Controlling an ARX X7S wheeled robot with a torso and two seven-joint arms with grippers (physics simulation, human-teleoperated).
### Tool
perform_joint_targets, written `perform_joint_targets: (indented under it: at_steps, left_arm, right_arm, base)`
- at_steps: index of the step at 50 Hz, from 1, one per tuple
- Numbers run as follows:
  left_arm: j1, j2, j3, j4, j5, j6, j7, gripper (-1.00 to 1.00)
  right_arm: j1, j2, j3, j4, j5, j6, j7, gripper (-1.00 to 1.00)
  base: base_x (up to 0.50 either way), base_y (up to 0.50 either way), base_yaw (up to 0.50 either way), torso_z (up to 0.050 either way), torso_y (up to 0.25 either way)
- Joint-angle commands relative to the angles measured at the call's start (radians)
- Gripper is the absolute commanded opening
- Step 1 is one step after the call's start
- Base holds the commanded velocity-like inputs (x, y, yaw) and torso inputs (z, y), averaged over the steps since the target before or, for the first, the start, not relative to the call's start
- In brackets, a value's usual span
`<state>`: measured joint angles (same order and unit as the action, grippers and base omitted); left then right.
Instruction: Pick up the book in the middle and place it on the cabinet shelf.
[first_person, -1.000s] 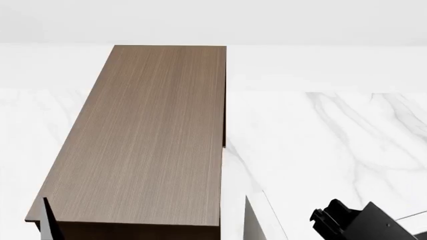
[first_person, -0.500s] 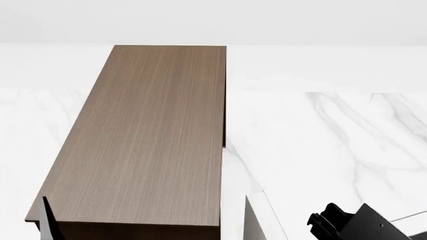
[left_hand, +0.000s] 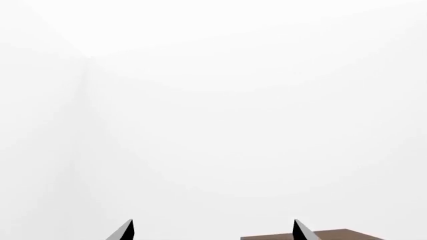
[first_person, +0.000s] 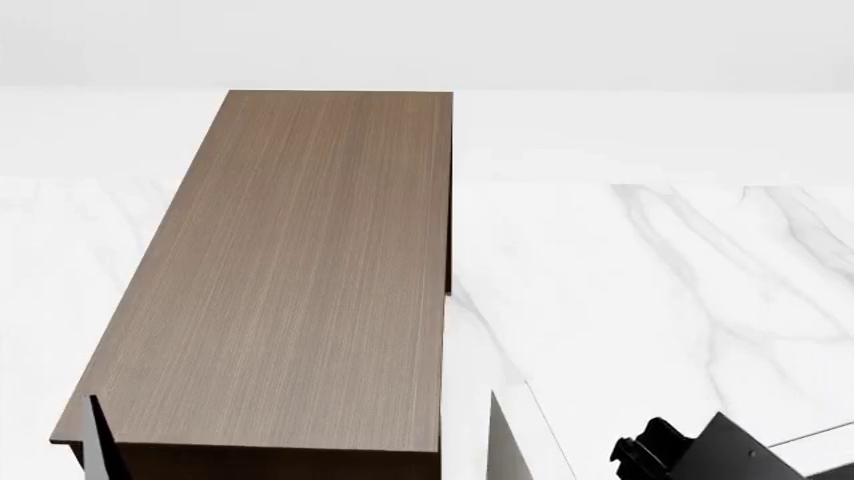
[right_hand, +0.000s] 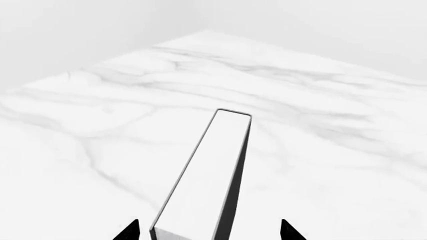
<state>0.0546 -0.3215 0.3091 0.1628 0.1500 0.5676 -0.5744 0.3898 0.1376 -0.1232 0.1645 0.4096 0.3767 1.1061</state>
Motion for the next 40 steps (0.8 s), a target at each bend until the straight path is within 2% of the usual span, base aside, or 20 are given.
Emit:
perform_joint_targets:
  at_steps: [1,26,27,40]
  left_arm:
    - [0.001,0.014,-0.017,-0.001,0.015,0.009,0.018,1.0]
    - [0.0,0.007,-0.01,0.001,0.015,0.007,0.009,1.0]
    - [0.0,0.006,-0.009,0.002,0.014,0.006,0.009,1.0]
    - [0.0,0.003,-0.006,0.006,0.015,0.002,0.006,1.0]
  right_arm:
    - [0.002,-0.018,0.004,0.037,-0.021,-0.021,-0.024,1.0]
    - [0.021,-0.012,-0.028,0.114,-0.026,-0.061,-0.044,1.0]
    - [0.023,-0.011,-0.032,0.114,-0.029,-0.054,-0.039,-1.0]
    - [0.035,-0.002,-0.066,0.132,-0.051,-0.066,-0.046,-1.0]
  base:
    - [0.0,0.0,0.0,0.0,0.0]
    - [0.0,0.0,0.0,0.0,0.0]
    - [0.0,0.0,0.0,0.0,0.0]
    - [0.0,0.0,0.0,0.0,0.0]
